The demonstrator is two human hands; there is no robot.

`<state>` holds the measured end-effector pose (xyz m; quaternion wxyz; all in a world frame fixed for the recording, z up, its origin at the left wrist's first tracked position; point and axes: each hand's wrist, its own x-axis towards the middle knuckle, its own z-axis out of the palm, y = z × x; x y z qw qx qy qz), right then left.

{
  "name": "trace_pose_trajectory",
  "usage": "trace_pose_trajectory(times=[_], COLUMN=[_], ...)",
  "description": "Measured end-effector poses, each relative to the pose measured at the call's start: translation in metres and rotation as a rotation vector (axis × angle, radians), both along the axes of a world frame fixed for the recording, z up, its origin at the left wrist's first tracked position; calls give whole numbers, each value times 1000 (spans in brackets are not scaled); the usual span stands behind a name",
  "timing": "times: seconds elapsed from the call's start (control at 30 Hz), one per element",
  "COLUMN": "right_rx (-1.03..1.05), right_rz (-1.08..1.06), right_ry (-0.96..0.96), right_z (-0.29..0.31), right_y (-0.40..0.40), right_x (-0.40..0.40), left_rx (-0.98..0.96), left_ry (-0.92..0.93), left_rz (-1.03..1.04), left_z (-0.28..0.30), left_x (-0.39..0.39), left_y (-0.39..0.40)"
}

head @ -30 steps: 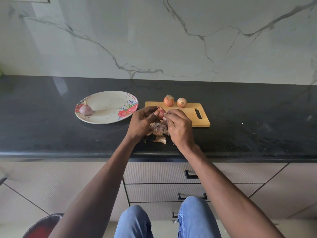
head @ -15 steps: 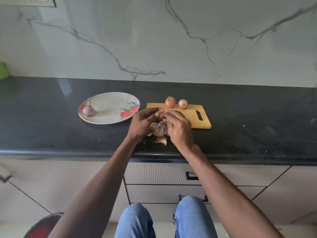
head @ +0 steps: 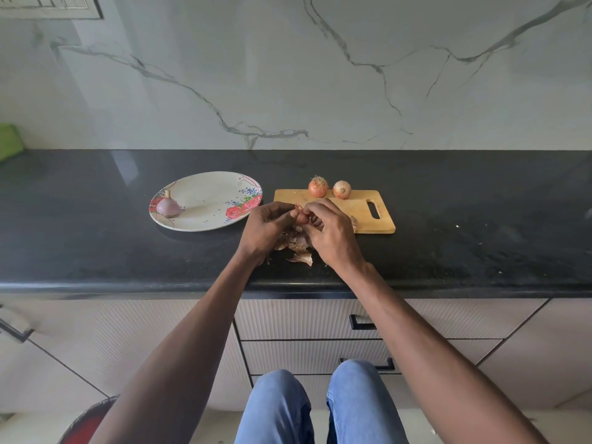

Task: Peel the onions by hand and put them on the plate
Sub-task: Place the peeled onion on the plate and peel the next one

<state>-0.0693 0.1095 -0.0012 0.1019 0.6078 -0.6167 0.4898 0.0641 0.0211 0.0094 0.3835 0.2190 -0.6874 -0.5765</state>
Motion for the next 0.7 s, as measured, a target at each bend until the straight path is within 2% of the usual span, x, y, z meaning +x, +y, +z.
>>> trace_pose_trajectory(times=[0.37,0.57,0.7], right_rx=[-35,-5,28], right_rz=[-27,-39,-52], right_ry=[-69,-51,34], right_z=[-1,-2,-5], right_y=[1,-1,-2], right_x=[0,-1,0], left_rx=[-13,-2,-16], left_ry=[-11,-23,-36], left_rz=[-6,-22,-12], left_z=[-5,-7,-10], left_x=[-3,-5,-7], left_y=[-8,-9,-12])
